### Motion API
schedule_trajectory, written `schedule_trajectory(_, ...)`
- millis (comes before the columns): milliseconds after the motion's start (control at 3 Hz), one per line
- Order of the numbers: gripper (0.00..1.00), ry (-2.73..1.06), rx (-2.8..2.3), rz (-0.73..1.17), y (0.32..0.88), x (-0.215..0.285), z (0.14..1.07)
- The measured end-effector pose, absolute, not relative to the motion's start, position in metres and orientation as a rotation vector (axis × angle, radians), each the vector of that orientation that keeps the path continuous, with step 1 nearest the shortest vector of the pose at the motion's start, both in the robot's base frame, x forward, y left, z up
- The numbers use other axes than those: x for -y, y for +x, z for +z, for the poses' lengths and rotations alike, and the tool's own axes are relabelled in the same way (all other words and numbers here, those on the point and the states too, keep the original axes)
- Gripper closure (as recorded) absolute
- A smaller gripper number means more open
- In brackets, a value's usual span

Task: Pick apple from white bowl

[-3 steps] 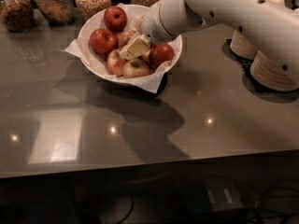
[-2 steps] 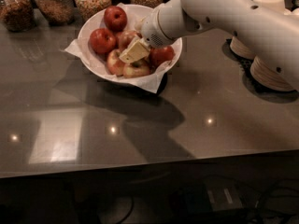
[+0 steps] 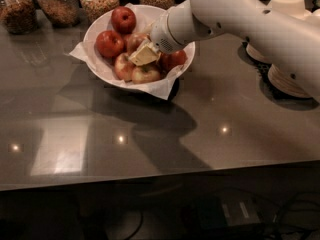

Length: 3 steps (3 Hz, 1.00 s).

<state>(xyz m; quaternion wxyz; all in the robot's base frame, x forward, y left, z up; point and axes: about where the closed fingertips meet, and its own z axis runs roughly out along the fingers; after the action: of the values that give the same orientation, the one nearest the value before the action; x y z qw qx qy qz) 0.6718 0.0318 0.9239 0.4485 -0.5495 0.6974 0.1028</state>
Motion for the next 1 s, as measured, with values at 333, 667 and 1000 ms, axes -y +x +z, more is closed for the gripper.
schedule_trajectory(333, 0.63, -1.355, -1.724, 0.25, 0.673, -0.032, 0.924)
schedule_trajectory(667, 0.86, -1.355, -1.724, 0.25, 0.673, -0.032, 0.924)
schedule_trajectory(1000, 1.0, -1.363, -1.695, 0.244, 0.673, -0.036, 0.939)
